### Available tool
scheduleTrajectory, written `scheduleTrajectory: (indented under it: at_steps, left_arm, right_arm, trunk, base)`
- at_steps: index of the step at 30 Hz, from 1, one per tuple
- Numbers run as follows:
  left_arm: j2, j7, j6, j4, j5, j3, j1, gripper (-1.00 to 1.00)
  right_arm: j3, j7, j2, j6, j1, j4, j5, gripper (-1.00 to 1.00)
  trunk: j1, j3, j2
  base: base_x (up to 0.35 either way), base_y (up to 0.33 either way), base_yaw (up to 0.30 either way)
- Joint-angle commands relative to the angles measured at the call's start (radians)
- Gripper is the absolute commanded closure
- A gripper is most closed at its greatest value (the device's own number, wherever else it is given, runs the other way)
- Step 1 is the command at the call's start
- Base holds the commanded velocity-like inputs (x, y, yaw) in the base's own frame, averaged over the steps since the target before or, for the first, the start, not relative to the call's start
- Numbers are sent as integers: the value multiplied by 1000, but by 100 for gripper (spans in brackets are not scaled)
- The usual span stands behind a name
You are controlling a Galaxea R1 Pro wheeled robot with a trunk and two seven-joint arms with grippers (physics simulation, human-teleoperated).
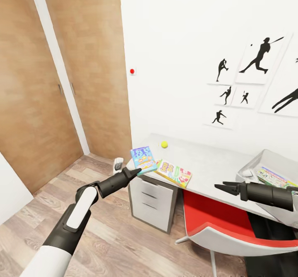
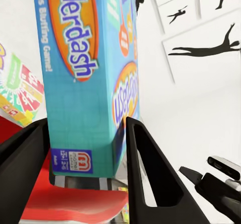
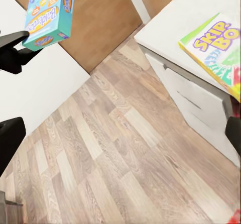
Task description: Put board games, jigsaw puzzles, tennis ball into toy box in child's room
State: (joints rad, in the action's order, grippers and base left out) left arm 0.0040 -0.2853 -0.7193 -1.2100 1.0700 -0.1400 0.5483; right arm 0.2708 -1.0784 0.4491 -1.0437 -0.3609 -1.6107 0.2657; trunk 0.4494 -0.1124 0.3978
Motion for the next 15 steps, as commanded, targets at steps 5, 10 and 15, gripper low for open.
scheduleTrajectory:
  at_steps: [5,10,15]
  left_arm:
    - [-2,-1,-4,0,4,-1,1,100]
    - [-2,-1,-5,0,4,-1,1,100]
    - [-2,-1,-5,-1,4,-1,1,100]
  right_arm:
    - [14,-6,31,-3,0,0,61,-100]
    - [15,-6,42,-3,0,0,100,-100]
    - [14,-6,45,-3,0,0,115,-100]
  trunk:
    - [1,0,2]
    - [1,2,2]
    - [1,5,2]
  base:
    - [0,0,-290]
    - [0,0,-290]
    - [0,0,-290]
